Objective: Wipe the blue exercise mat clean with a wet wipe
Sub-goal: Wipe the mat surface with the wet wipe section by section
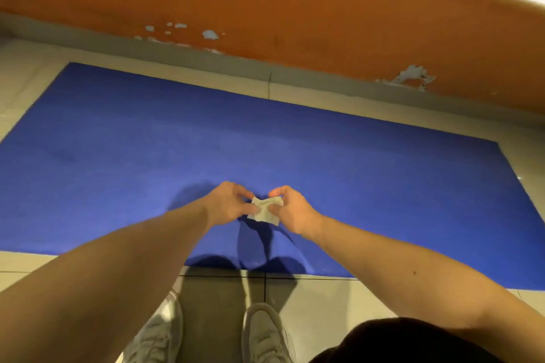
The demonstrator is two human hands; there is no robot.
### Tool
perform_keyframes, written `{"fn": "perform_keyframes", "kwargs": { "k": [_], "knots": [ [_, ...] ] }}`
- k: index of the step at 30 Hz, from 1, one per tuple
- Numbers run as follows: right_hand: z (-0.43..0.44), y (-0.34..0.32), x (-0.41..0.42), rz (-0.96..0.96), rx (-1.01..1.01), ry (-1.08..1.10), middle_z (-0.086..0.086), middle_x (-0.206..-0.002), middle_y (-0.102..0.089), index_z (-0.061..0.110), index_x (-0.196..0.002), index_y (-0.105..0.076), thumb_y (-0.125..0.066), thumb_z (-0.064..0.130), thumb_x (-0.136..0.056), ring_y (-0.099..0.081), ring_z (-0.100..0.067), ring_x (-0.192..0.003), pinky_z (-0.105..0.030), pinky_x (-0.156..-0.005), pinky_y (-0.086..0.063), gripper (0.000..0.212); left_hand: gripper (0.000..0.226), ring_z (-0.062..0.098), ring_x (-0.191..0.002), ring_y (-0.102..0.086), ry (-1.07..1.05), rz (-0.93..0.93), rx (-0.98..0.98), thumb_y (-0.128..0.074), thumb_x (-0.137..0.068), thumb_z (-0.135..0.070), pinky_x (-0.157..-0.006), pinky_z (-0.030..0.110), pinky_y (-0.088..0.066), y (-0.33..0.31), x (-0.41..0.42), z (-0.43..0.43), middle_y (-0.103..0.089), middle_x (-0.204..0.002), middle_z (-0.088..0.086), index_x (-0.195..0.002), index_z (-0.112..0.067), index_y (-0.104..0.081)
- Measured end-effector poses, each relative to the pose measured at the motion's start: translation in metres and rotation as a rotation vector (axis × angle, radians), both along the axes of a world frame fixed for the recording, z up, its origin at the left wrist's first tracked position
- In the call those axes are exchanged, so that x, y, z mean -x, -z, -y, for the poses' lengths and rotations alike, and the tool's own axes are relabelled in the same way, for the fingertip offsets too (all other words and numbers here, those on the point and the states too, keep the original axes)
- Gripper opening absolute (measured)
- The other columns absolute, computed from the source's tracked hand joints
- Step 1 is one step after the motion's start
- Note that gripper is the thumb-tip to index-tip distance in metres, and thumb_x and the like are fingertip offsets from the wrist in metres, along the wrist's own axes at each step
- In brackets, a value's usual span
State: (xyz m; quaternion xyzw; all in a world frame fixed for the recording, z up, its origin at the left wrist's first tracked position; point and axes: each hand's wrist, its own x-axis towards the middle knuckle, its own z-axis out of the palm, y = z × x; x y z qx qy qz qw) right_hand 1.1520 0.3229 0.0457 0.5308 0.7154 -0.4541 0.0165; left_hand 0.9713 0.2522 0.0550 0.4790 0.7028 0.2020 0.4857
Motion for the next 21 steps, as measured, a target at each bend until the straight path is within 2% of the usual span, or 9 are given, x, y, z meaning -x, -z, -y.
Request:
{"fn": "perform_keyframes", "kwargs": {
  "k": [3,6,7,9,12,15,17,19,21],
  "knots": [
    [0.004,-0.019,-0.002,-0.055,0.056,0.005,-0.005,-0.088,-0.063,0.011,-0.105,-0.059,-0.06,0.007,-0.095,-0.061,-0.018,-0.077,-0.031,-0.065,-0.052,0.012,0.014,0.009,-0.062,-0.054,-0.083,0.049,-0.042,-0.077,-0.087,-0.02,-0.06,0.019,-0.048,-0.018,-0.011,0.01,-0.066,-0.074,0.001,-0.094,-0.008,-0.077],
    [0.011,-0.048,-0.005,-0.039,0.083,0.103,-0.008,-0.094,-0.063,0.01,-0.105,-0.054,-0.066,0.013,-0.094,-0.068,-0.03,-0.09,-0.044,-0.084,-0.06,0.017,0.015,0.011,-0.062,-0.052,-0.149,0.023,-0.058,-0.077,-0.086,-0.022,-0.058,0.02,-0.044,-0.038,-0.018,0.012,-0.062,-0.073,-0.001,-0.089,-0.007,-0.074],
    [0.012,-0.058,-0.006,-0.029,0.072,0.165,-0.007,-0.091,-0.06,0.011,-0.101,-0.051,-0.068,0.016,-0.093,-0.067,-0.031,-0.088,-0.042,-0.085,-0.06,0.02,0.015,0.013,-0.063,-0.052,-0.145,-0.004,-0.074,-0.075,-0.086,-0.021,-0.057,0.022,-0.043,-0.046,-0.019,0.011,-0.062,-0.073,0.0,-0.088,-0.006,-0.073],
    [0.013,-0.079,-0.006,-0.006,0.048,0.292,-0.005,-0.086,-0.054,0.011,-0.094,-0.048,-0.069,0.02,-0.092,-0.06,-0.027,-0.078,-0.032,-0.07,-0.057,0.023,0.01,0.014,-0.061,-0.052,-0.126,-0.072,-0.143,-0.072,-0.085,-0.018,-0.055,0.023,-0.041,-0.065,-0.02,0.006,-0.063,-0.072,0.001,-0.085,-0.008,-0.07],
    [0.011,-0.111,0.003,-0.21,0.208,0.513,-0.008,-0.087,-0.058,0.006,-0.093,-0.056,-0.065,0.008,-0.094,-0.059,-0.021,-0.071,-0.026,-0.059,-0.057,0.009,0.002,0.015,-0.057,-0.052,-0.089,-0.18,-0.229,-0.067,-0.082,-0.013,-0.049,0.022,-0.037,-0.097,-0.018,-0.004,-0.062,-0.069,-0.002,-0.082,-0.015,-0.066],
    [0.018,-0.143,0.016,-0.375,0.363,0.605,-0.012,-0.09,-0.061,0.005,-0.097,-0.062,-0.056,0.009,-0.1,-0.064,-0.026,-0.085,-0.028,-0.055,-0.06,0.007,0.005,0.016,-0.059,-0.053,0.028,-0.299,-0.276,-0.066,-0.083,-0.012,-0.048,0.022,-0.035,-0.133,-0.009,-0.021,-0.059,-0.068,-0.005,-0.084,-0.016,-0.065],
    [0.018,-0.154,0.024,-0.462,0.436,0.622,-0.016,-0.104,-0.066,0.01,-0.094,-0.063,-0.053,0.02,-0.104,-0.068,-0.033,-0.096,-0.032,-0.063,-0.062,0.017,0.004,0.02,-0.067,-0.056,0.137,-0.377,-0.286,-0.068,-0.083,-0.013,-0.052,0.024,-0.038,-0.155,0.0,-0.035,-0.063,-0.074,-0.002,-0.085,-0.016,-0.066],
    [0.013,-0.157,0.031,-0.535,0.509,0.646,-0.021,-0.116,-0.067,0.011,-0.1,-0.064,-0.053,0.033,-0.104,-0.072,-0.037,-0.095,-0.038,-0.077,-0.062,0.025,0.005,0.021,-0.07,-0.059,0.224,-0.431,-0.288,-0.071,-0.083,-0.017,-0.056,0.025,-0.042,-0.169,0.01,-0.048,-0.068,-0.079,0.001,-0.086,-0.014,-0.068],
    [0.004,-0.152,0.039,-0.58,0.519,0.652,-0.02,-0.114,-0.069,0.011,-0.106,-0.064,-0.052,0.039,-0.105,-0.073,-0.034,-0.091,-0.037,-0.08,-0.061,0.031,0.01,0.021,-0.072,-0.061,0.274,-0.464,-0.303,-0.072,-0.085,-0.022,-0.06,0.029,-0.047,-0.17,0.02,-0.06,-0.07,-0.08,0.002,-0.088,-0.013,-0.07]
  ]
}}
